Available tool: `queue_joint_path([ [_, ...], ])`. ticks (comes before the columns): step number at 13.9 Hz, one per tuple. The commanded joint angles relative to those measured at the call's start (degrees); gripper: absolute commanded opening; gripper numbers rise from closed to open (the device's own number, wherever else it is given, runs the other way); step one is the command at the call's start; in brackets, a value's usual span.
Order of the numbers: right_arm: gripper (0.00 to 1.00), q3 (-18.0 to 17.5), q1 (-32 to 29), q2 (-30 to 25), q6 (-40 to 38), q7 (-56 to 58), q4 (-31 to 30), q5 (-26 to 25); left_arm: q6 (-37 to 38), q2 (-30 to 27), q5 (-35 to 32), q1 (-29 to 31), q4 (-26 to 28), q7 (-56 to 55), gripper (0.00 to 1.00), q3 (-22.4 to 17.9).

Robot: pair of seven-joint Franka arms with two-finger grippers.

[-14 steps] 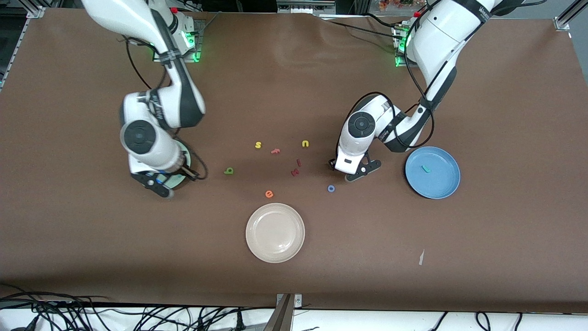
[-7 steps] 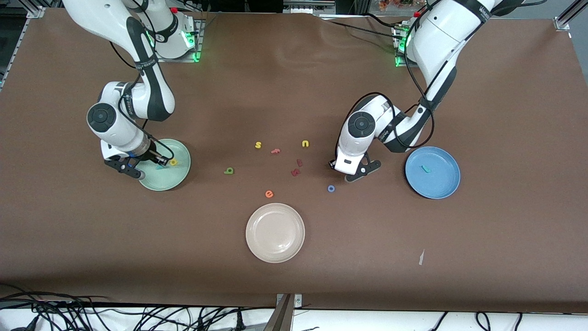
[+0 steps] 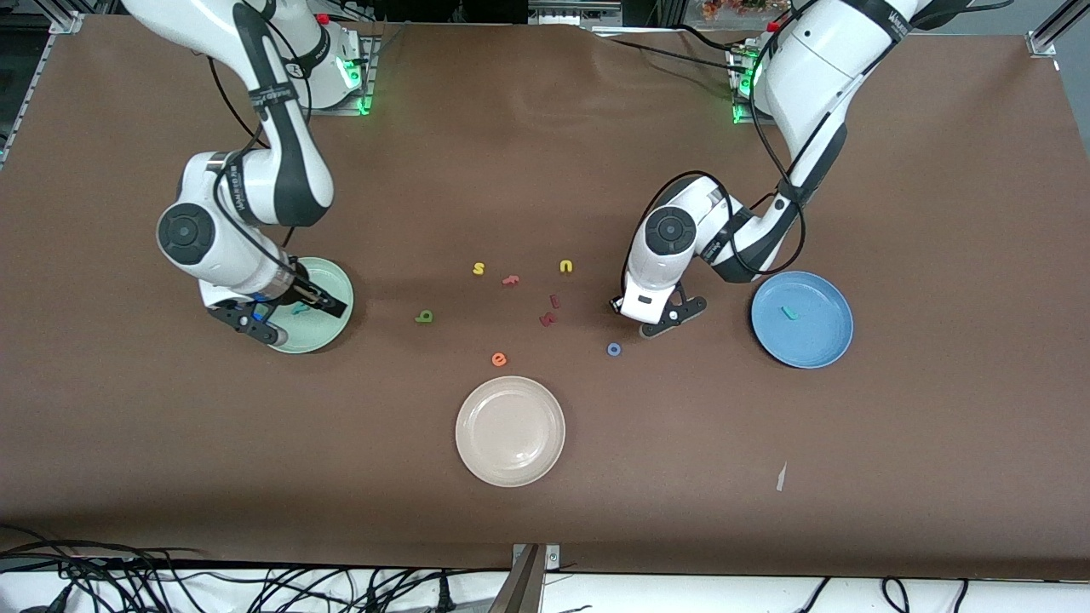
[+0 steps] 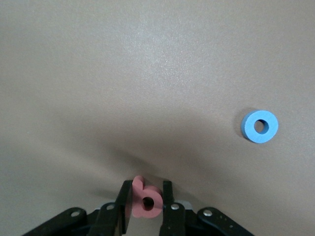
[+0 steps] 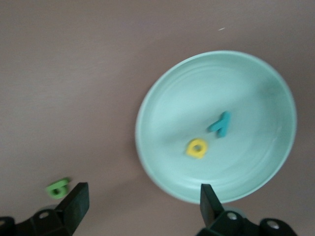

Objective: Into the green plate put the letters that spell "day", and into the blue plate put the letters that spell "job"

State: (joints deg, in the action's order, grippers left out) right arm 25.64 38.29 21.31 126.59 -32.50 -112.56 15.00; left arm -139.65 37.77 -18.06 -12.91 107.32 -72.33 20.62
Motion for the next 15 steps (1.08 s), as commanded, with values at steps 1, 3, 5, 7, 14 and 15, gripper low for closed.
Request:
queue_joint_path([
  [1, 1.00, -3.3, 1.2, 5.2, 0.3, -6.9, 4.5, 4.5, 0.3, 0.6, -1.1, 0.0, -0.6, -1.0, 0.09, -0.2],
  [3, 1.00, -5.0, 2.8, 9.1, 5.4, -11.7, 5.5, 7.4, 0.3, 0.7, -1.1, 0.0, -0.6, -1.0, 0.02, -0.2],
  [5, 1.00, -5.0, 5.5, 12.3, 10.0, -16.1, 5.4, 7.4, 0.3, 0.7, -1.1, 0.0, -0.6, -0.9, 0.00, -0.3],
  [7, 1.00, -5.2, 6.2, 14.8, 13.2, -18.3, 5.2, 7.8, 0.5, 0.6, -1.1, 0.2, -1.0, -0.2, 0.00, -0.2],
  [14, 0.58, -6.1, 7.7, 16.6, 16.7, -22.7, 5.2, 7.9, 6.4, -5.1, 1.0, 9.8, -1.2, 15.6, 0.00, 2.4],
  [15, 0.40, -6.1, 7.7, 16.6, 16.7, -22.6, 5.2, 7.8, 9.0, -5.9, 1.0, 12.1, -1.1, 20.3, 0.00, 3.0],
])
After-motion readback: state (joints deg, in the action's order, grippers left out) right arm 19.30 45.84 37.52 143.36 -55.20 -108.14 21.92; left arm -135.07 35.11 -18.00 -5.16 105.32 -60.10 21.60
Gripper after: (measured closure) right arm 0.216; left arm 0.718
